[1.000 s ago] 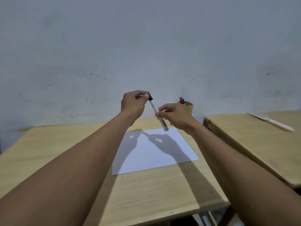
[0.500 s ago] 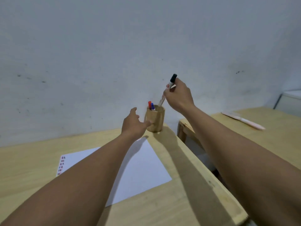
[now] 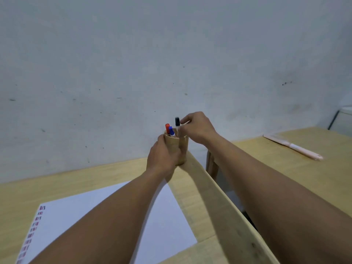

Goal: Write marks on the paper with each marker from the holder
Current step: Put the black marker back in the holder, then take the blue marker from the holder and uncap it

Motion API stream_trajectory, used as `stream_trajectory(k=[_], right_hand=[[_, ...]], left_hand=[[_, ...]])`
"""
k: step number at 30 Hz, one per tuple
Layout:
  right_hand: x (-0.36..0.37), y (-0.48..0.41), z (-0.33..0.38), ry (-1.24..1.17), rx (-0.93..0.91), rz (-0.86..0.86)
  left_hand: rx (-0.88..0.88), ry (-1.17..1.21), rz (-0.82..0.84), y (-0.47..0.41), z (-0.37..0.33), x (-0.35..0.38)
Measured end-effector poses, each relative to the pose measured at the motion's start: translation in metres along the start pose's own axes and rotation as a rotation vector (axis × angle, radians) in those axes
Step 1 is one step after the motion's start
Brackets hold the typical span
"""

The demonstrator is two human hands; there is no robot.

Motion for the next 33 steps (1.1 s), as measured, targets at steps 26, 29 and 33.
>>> stream_trajectory(k=[26,29,33], right_hand=[[0.004,0.013,0.011,-0.139,-0.090,-0.191],[-0.013,0.018,0.024,-0.218,-0.112,-0.236],[-0.031,0.028,0.050,-0.276,-0.177,-0.281]], left_hand=[[0.035,-0.034,-0.022,-0.012,0.017,0.001],[0.015,-0.048,-0.021,-0.008,0.016,-0.007],[-0.005,-0.090,-0.049,-0.006,0.012,-0.032]])
Point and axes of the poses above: each hand's wrist, its own y-axis away from the middle knuckle, its own x-axis out of the palm, z = x × y, the point moved 5 cm from there along -y, towards the middle knuckle, and after that the axes turned 7 degrees about y, right-handed, at the moved point
